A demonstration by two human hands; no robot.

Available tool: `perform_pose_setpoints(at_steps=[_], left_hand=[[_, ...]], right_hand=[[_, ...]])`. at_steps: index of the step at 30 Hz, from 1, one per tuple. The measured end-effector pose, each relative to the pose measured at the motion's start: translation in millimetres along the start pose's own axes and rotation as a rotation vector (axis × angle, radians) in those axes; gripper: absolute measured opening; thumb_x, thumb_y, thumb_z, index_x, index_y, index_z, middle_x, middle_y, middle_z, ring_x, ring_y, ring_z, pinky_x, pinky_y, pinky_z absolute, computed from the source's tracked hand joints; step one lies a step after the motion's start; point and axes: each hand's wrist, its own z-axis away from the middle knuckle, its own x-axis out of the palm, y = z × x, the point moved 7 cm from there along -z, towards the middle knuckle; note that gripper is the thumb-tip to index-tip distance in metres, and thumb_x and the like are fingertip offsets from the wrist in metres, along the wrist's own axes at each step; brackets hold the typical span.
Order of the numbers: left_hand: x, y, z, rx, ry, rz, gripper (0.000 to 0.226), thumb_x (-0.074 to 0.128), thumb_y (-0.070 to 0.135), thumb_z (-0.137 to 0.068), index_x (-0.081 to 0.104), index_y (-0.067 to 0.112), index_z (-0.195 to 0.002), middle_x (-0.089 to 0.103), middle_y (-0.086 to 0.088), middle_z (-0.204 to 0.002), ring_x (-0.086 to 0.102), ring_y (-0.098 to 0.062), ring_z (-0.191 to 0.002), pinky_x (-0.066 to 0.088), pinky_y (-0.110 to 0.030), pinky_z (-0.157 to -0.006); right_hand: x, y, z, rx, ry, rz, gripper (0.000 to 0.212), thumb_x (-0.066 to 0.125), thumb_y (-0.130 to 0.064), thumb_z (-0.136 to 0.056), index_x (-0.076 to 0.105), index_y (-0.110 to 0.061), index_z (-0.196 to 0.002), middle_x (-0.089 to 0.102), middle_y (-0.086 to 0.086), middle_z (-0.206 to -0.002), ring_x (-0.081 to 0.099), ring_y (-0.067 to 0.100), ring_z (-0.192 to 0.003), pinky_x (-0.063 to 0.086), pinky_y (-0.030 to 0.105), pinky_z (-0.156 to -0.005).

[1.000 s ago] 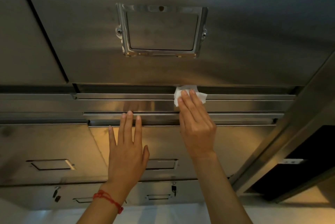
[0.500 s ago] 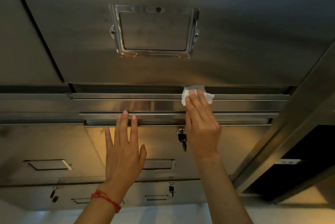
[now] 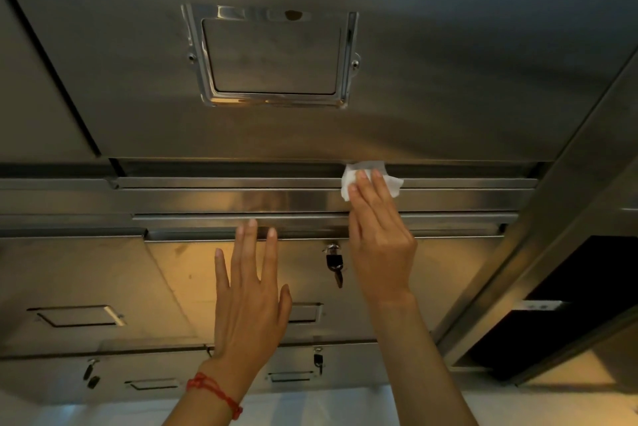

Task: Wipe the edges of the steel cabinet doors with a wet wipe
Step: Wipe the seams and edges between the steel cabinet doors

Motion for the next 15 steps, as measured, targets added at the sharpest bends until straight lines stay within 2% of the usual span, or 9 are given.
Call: perform_pose_setpoints(at_steps=[6, 15], left_hand=[[14.4, 12.1, 7.6, 0.03, -0.05, -0.016, 0.09, 0.083, 0.017, -0.056, 0.043, -0.001, -0.135, 0.033, -0.027, -0.144, 0.021, -0.035, -0.135, 0.022, -0.065, -0.099], [23.1, 12.8, 7.6, 0.059, -0.086, -0.06, 0.088, 0.083, 0.023, -0.058, 0.046, -0.001, -0.134, 0.036, -0.023, -0.143, 0.024, -0.032, -0.134, 0.025, -0.065, -0.098]], right_hand=[[1.3, 0.0, 0.6, -0.032, -0.017, -0.005, 0.027, 0.056, -0.01, -0.085, 0.066, 0.002, -0.108, 0.062, 0.018, -0.117, 0.056, 0.031, -0.114, 0.05, 0.043, -0.091], [-0.1, 1.4, 1.4, -0.002, 0.016, -0.008, 0.028, 0.052, -0.012, -0.087, 0.066, 0.002, -0.108, 0.063, 0.017, -0.116, 0.055, 0.03, -0.115, 0.05, 0.043, -0.091]])
